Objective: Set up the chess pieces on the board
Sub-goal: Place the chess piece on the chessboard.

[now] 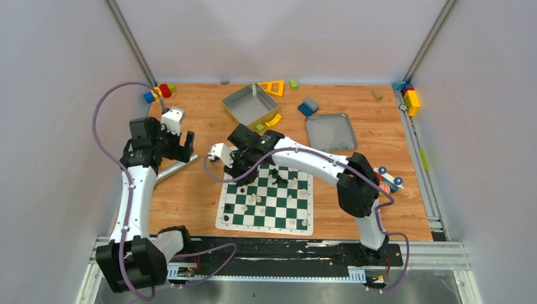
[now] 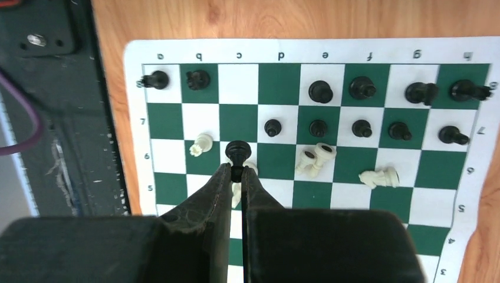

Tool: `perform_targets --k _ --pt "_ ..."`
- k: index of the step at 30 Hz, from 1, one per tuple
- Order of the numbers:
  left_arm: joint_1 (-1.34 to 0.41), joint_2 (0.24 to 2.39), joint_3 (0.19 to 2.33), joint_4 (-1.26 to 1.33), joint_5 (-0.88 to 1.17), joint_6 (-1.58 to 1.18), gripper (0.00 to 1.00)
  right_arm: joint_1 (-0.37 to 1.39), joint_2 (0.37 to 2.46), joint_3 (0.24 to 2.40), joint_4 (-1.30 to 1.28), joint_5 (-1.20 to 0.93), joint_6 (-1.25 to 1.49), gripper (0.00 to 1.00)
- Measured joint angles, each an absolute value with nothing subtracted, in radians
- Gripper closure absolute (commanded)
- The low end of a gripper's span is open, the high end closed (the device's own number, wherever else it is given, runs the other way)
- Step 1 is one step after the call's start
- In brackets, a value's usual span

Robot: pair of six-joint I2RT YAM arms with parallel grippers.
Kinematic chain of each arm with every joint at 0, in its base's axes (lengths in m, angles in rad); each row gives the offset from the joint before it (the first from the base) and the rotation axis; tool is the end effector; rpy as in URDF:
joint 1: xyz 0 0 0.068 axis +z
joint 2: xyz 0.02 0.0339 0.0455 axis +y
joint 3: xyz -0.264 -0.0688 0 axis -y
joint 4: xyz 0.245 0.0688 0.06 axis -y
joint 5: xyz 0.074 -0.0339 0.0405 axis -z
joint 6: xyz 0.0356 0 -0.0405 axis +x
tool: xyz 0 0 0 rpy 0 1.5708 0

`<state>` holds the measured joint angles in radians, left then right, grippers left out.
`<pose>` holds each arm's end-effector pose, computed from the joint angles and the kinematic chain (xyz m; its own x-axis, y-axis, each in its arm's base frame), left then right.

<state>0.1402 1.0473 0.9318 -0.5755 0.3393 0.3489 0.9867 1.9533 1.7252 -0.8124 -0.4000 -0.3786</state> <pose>0.2207 0.0192 0.3050 -0.5513 0.2478 -0.7967 0.3306 0.9416 0.0641 0.2227 0.3620 0.2693 -0.1179 -0.7957 -0.5941 -0.9907 0.0533 0.1252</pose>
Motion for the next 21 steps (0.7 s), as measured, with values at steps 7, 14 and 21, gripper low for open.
perform_targets --k 7,14,21 --pt "0.310 1.082 0.942 -0.615 0.333 0.320 0.00 1.050 2.160 1.892 -0.972 -0.278 -0.428 1.00" --pt "0.350 1.084 0.942 -0.619 0.346 0.311 0.00 1.087 2.271 2.010 -1.077 -0.205 -0.464 1.00" --pt "0.351 1.077 0.942 -0.618 0.357 0.308 0.00 1.113 2.329 2.058 -1.126 -0.157 -0.485 1.00"
